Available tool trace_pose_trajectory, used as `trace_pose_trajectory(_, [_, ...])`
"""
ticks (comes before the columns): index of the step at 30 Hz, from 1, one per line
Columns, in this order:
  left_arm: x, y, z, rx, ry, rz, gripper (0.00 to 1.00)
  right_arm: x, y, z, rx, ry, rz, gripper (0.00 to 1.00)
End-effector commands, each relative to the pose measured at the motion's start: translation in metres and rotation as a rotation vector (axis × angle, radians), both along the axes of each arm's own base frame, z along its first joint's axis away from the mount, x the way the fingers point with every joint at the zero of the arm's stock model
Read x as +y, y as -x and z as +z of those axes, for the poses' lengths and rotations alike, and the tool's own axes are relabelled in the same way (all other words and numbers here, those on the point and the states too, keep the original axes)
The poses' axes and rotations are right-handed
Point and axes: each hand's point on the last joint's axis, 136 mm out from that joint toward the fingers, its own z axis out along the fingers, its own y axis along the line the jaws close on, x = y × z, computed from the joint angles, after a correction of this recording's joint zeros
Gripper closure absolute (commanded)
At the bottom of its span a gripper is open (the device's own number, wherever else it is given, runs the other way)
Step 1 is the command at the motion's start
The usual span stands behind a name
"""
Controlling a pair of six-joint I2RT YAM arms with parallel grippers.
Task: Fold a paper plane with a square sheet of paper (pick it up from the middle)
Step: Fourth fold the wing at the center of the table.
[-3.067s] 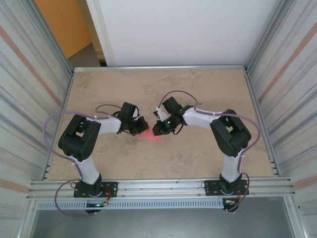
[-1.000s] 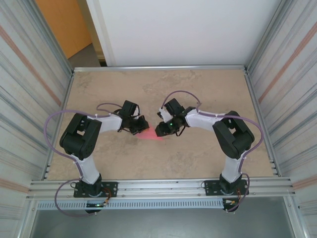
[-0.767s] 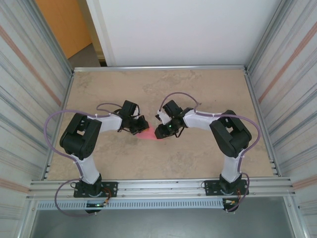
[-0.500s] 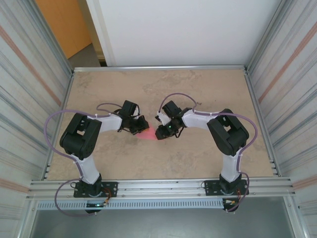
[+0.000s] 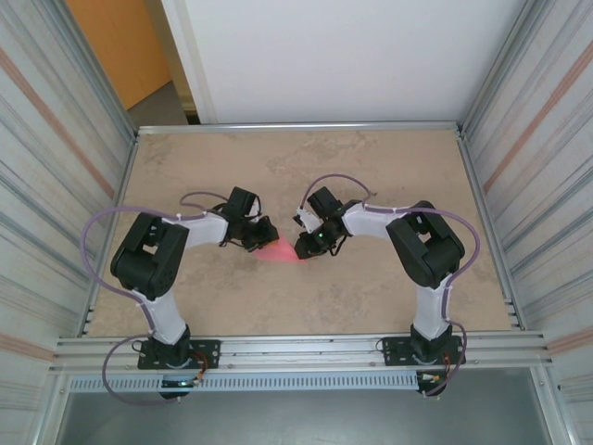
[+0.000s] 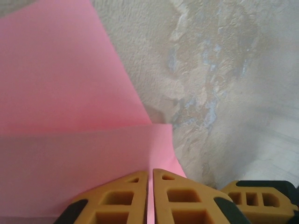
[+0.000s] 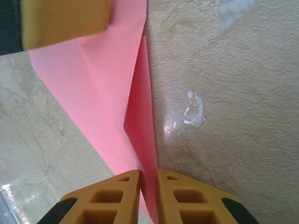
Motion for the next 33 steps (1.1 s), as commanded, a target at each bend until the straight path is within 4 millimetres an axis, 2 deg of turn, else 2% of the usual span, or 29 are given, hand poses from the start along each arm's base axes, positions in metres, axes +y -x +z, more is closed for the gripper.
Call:
trace_pose_trajectory(1, [-0.003,-0.008,0.038,-0.092,0.055,-0.017,0.85,-0.008,0.012,-0.026,0.072,0.053,0.009,0.83])
trace_pose_trajectory(4, [-0.007,-0.006,0.048,-0.124,0.099,-0.01,0.84,-0.008,0.012,-0.028,0.089,0.05,0.005,0.84])
trace_pose_trajectory(8, [-0.012,0.004,0.05,-0.132,0.133,-0.015,0.84,-0.008,0.013,-0.029,0.107,0.045,0.002,0.84])
trace_pose_trajectory(12, [-0.027,0.017,0.041,-0.103,0.149,-0.034,0.86,-0.008,0.014,-0.03,0.121,0.045,0.001,0.84])
trace_pose_trajectory(19, [-0.042,0.022,0.024,-0.054,0.156,-0.017,0.89,-0.009,0.015,-0.034,0.15,0.056,-0.003,0.85])
trace_pose_trajectory(33, [-0.042,0.04,-0.003,0.018,0.109,0.016,0.92,-0.008,0.017,-0.037,0.192,0.068,-0.014,0.86])
